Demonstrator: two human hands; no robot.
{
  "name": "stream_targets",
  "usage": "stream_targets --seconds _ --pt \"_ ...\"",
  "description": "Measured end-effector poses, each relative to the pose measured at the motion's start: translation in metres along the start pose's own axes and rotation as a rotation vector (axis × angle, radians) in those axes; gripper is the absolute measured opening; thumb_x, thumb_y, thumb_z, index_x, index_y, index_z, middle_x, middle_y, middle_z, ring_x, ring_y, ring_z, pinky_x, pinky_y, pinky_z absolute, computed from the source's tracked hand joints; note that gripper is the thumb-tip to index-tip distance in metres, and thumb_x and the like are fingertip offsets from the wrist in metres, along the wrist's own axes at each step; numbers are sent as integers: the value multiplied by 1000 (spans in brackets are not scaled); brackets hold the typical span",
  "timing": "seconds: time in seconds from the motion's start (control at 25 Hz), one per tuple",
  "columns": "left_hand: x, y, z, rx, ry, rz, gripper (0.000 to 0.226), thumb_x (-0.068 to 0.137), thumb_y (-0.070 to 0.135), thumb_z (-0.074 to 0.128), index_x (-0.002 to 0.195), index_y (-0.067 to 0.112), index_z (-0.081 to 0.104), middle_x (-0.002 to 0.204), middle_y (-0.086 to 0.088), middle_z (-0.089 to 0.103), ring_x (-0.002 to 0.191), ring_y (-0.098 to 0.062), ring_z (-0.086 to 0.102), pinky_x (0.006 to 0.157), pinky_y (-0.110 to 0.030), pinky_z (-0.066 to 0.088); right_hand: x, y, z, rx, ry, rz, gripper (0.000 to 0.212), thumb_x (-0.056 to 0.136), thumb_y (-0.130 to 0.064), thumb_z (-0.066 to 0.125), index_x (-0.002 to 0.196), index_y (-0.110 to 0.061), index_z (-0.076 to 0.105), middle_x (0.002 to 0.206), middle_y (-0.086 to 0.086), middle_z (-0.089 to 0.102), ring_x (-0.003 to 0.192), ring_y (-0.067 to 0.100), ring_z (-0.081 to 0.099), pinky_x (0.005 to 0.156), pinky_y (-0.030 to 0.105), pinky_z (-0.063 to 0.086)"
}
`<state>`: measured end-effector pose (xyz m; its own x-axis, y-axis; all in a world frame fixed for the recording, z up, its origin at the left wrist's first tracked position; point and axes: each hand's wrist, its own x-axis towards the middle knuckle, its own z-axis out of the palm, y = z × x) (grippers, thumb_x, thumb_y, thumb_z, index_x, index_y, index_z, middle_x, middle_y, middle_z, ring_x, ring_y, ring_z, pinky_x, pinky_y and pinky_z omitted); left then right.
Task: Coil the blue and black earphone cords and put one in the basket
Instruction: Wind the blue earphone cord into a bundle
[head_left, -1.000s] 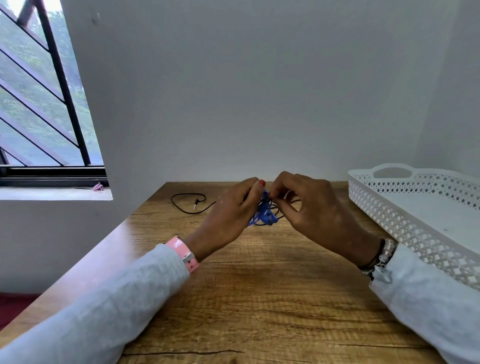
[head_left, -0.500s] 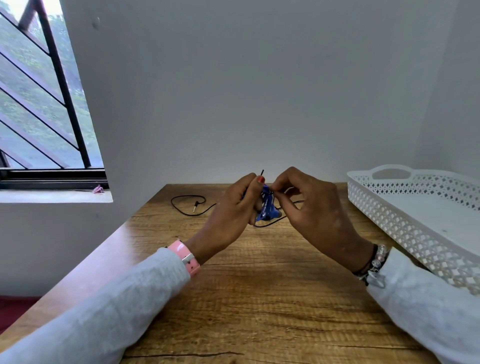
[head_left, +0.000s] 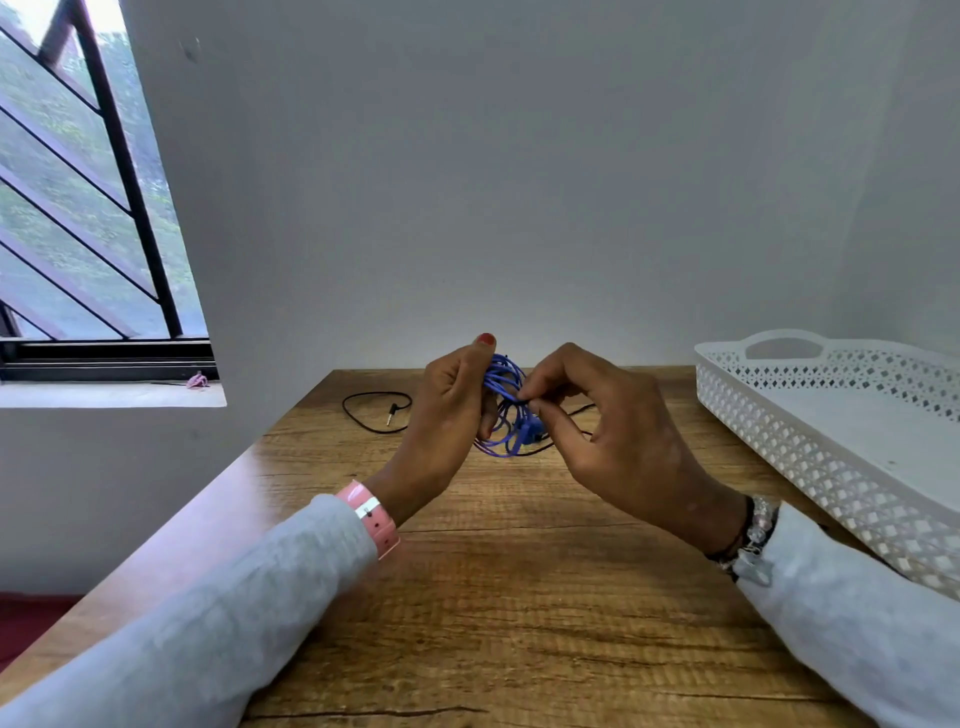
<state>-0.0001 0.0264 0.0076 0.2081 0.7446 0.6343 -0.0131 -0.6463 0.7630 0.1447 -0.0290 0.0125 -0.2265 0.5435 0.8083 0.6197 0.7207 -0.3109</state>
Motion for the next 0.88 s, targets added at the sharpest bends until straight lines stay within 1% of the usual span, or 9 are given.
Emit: stream_targets --seconds 0.12,0.2,0.28,0.36,0.44,0.52,0.64,0.8,0.88 --pt "-1 1 0 26 -55 -39 50 100 34 32 65 2 49 44 -6 41 40 -15 34 46 -32 29 1 -1 -2 99 -68 24 15 81 1 58 86 -13 57 83 -3 64 79 12 62 72 31 51" --pt "-1 2 1 32 -68 -61 49 99 32 34 66 -1 49 48 -6 42 39 -11 33 42 -25 27 2 0 -4 195 -123 80 19 83 4 56 86 -15 56 84 -5 65 82 9 65 73 26 53" --pt "-2 3 1 42 -73 -74 45 99 30 37 64 5 46 44 0 40 37 -8 31 40 -20 27 3 2 -5 300 -155 154 22 84 8 56 85 -14 55 83 -6 65 83 7 67 76 23 54" --pt "-2 4 0 52 -105 -62 42 99 27 39 62 8 45 42 2 36 36 -7 29 39 -18 26 4 3 -4 330 -138 215 22 84 7 57 85 -14 54 82 -4 66 83 9 68 78 28 56" --pt "-1 6 -2 80 -138 -35 42 98 25 40 63 4 47 44 1 37 36 -5 30 40 -17 26 4 3 -3 309 -97 249 22 84 4 60 85 -16 53 83 -2 68 82 11 68 78 30 58" --pt "-1 8 -4 112 -137 -15 41 98 26 41 66 2 52 46 -1 42 38 -5 33 41 -15 29 3 1 -3 257 -40 245 23 83 1 63 85 -20 52 85 -3 68 82 9 68 77 24 57" --pt "0 8 -5 135 -96 -26 42 97 29 41 62 11 56 47 2 48 40 -7 37 42 -17 31 3 -1 -2 105 3 174 27 83 -3 65 87 -25 50 86 -2 69 82 6 67 75 16 55" --pt "-3 7 1 128 -94 -73 53 99 33 32 53 14 47 39 6 40 37 -8 31 42 -18 28 1 1 1 -3 29 130 24 82 -3 66 91 -20 52 85 -5 69 84 3 64 73 14 53" --pt "-3 8 1 88 -98 -91 52 99 32 31 51 15 41 40 5 35 39 -11 28 43 -23 25 1 1 3 -22 46 105 21 82 -3 65 93 -18 55 85 -5 68 86 3 63 74 14 53"
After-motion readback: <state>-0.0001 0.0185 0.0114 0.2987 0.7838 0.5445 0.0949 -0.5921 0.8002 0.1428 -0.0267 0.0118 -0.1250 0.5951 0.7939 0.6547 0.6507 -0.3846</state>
